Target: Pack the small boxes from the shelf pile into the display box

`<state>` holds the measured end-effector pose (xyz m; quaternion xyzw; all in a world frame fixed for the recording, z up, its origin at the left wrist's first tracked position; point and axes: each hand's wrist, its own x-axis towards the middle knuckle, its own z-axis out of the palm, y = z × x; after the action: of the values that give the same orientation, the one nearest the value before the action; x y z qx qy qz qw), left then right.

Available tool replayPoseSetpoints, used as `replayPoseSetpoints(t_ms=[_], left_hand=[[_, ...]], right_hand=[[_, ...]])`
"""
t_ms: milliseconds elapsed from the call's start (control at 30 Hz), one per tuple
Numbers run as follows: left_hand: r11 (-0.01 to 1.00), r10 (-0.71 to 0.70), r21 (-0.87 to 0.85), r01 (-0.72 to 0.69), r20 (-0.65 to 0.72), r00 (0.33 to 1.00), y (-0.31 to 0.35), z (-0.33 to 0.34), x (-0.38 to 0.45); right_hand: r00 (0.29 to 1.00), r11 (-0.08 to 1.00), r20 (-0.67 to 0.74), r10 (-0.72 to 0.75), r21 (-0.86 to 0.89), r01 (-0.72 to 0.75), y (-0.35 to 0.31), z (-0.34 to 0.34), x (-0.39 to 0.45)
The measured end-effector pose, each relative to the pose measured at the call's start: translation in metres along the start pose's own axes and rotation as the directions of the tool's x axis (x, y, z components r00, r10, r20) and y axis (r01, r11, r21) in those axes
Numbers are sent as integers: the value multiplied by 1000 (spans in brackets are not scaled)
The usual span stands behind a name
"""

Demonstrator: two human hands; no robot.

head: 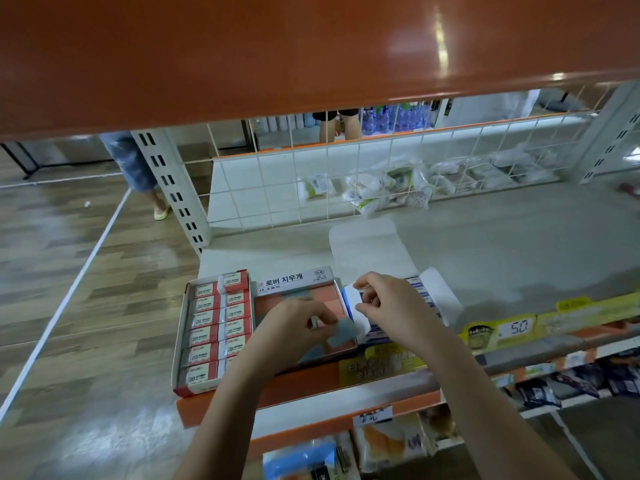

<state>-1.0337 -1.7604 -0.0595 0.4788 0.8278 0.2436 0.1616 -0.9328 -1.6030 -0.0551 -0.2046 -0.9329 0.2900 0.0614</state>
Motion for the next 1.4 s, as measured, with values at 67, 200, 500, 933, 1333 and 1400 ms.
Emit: replayPoseSetpoints(t_ms=[67,200,500,933,1333,1400], left_hand=[[1000,-5,0,5,10,1000,2,3,2],[1000,-19,-7,19,25,1000,3,7,3],[990,5,138,-6,10,1000,2,6,0],[988,28,149,-33,38,999,11,7,12],[999,36,5,-36,72,997,1,8,8],[999,36,16,-37,64,997,0,9,8]], right_hand=[[1000,1000,5,-1,21,1,1,0,0],[1000,999,1,3,35,-3,3,1,2],[1000,999,-2,6,44,-6,4,2,2],[1000,1000,-25,12,9,-12,-4,3,0],[1000,1000,-19,7,4,-7,-5,1,-2],[1000,1000,-18,2,3,-2,-5,0,-2]])
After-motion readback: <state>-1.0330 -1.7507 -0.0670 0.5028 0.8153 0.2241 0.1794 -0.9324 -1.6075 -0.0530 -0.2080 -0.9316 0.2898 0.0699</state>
